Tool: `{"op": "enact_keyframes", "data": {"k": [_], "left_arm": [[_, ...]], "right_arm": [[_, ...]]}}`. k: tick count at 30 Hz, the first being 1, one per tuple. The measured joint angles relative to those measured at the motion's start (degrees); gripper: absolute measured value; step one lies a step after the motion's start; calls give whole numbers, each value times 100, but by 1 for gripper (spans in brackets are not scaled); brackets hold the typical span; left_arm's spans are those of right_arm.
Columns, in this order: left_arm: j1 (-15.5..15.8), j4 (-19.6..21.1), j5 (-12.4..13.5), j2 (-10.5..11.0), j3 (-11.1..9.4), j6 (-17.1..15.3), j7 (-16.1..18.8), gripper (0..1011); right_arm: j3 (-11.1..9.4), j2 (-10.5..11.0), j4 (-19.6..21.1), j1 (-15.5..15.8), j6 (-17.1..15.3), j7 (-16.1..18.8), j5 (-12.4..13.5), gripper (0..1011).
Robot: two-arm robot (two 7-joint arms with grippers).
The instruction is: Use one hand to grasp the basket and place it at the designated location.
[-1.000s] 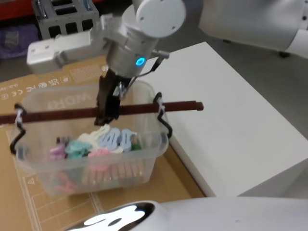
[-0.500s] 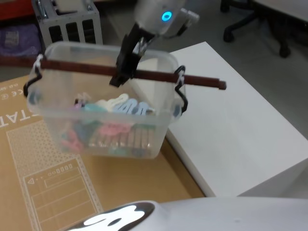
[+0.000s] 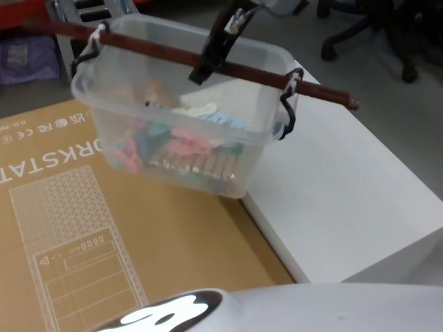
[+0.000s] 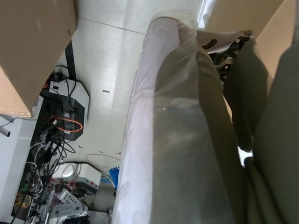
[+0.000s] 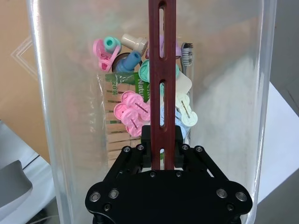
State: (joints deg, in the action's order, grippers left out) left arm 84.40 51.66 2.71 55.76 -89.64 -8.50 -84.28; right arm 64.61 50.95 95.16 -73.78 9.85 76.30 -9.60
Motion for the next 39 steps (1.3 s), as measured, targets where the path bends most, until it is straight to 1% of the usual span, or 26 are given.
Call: {"op": "enact_keyframes", "data": {"k": [2, 7, 8, 11, 15, 17, 24, 30, 39], "left_arm": [[0, 0, 0, 0, 0, 0, 0, 0], [0, -1, 0, 0, 0, 0, 0, 0], [0, 0, 0, 0, 0, 0, 0, 0], [0, 0, 0, 0, 0, 0, 0, 0], [0, 0, 0, 0, 0, 0, 0, 0], [0, 0, 0, 0, 0, 0, 0, 0], [0, 0, 0, 0, 0, 0, 0, 0], [0, -1, 0, 0, 0, 0, 0, 0], [0, -1, 0, 0, 0, 0, 0, 0]], "right_arm": [[-18, 17, -13, 1, -31, 14, 2, 234], [-150, 148, -122, 10, -271, 106, 28, 235], [-150, 148, -122, 10, -271, 106, 28, 235], [-226, 218, -238, 13, -407, 166, 36, 235], [-278, 264, -345, 13, -527, 226, 36, 234], [-326, 304, -455, 14, -669, 283, 31, 234], [-420, 367, -681, 35, -888, 346, 7, 234], [-511, 410, -962, 55, -1061, 392, -94, 234], [-604, 416, -1356, 58, -1283, 442, -248, 234]]}}
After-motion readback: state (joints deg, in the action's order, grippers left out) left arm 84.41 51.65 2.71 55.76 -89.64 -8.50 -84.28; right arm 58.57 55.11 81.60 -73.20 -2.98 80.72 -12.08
